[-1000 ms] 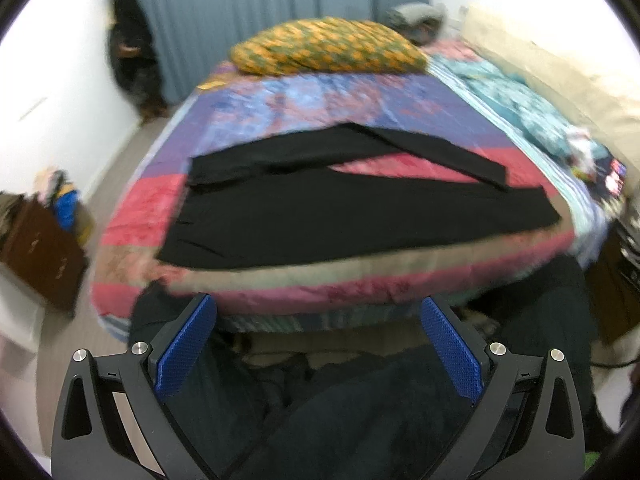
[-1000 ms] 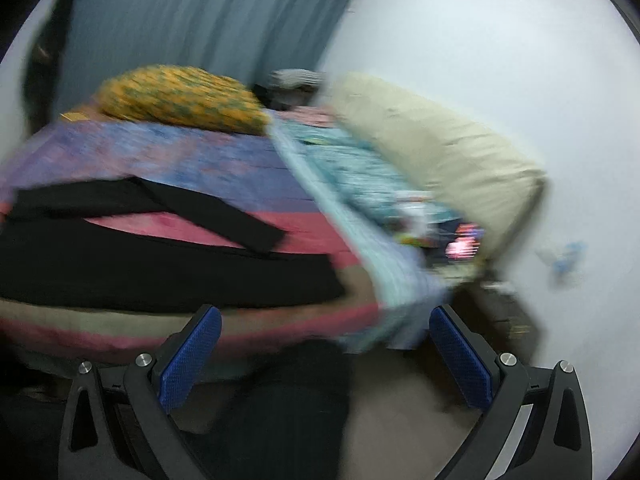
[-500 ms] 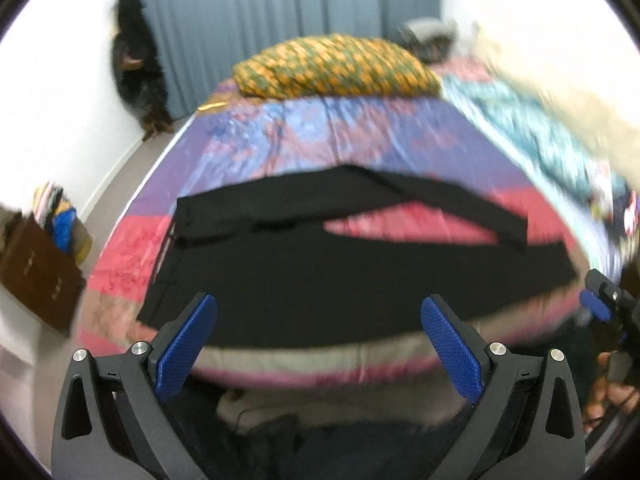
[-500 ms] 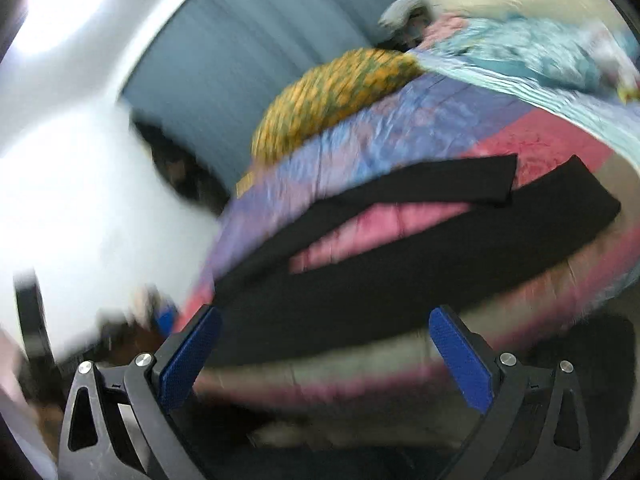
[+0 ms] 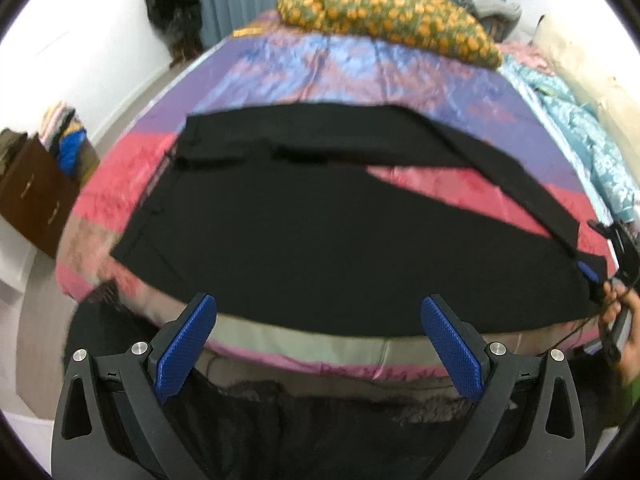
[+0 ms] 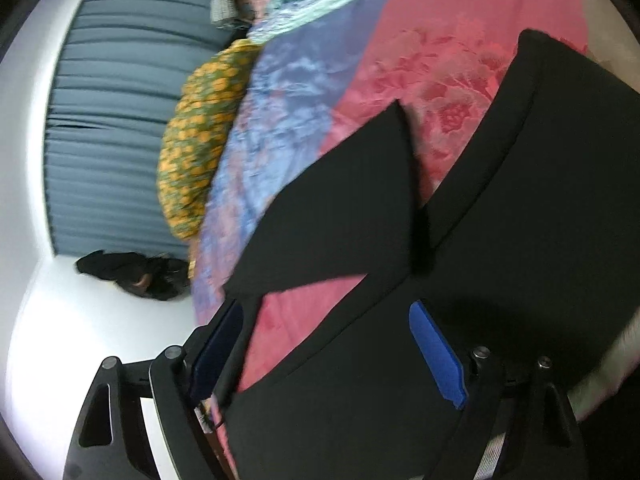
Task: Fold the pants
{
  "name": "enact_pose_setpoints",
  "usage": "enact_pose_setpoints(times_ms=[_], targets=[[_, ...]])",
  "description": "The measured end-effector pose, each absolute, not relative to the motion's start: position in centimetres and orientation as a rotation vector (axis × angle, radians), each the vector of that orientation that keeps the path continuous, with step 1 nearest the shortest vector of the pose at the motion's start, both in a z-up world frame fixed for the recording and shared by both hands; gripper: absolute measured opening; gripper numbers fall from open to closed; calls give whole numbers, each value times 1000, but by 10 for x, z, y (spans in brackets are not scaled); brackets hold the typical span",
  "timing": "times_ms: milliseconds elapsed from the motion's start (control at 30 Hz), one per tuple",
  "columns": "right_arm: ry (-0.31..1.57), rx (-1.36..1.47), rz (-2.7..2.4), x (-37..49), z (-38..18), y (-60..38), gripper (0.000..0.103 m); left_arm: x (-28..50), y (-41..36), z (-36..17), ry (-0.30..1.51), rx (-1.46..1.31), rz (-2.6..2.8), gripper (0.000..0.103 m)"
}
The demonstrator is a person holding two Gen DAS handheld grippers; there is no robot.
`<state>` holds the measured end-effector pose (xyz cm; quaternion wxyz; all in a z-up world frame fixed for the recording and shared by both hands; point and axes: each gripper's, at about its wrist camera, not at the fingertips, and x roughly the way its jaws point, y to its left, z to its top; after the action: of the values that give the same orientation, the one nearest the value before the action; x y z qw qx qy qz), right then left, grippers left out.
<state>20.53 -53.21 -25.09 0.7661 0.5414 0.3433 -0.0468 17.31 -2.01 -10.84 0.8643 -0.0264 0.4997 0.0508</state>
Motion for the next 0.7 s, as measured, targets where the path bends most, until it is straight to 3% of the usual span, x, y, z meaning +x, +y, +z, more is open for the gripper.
enact_pose_setpoints(times_ms=[167,200,233,267,467,633,667,700], targets=[[782,1197,-166,226,-274,-549,68,186,-28,-135,1119,-35,90,102],[782,1203,-184,226,-276,-550,58,187,-30,-138,1127,-30,88,102],[783,1192,-204,226,-276,-552,34,190,-32,-143,1136,-27,84,102],[786,1168,-224,226,-274,-554,18,193,-32,-145,1145,-27,79,102],[792,1071,-142,250,-212,-567,17,215,-26,-148,1151,-27,75,102],[595,933,-123,362,-87,-630,16,242,-18,-133,1101,-76,94,102],[587,894,-132,383,-71,-639,17,249,-18,-130,1085,-85,103,102],[594,834,-174,404,-55,-648,31,253,-18,-129,1077,-90,109,102]])
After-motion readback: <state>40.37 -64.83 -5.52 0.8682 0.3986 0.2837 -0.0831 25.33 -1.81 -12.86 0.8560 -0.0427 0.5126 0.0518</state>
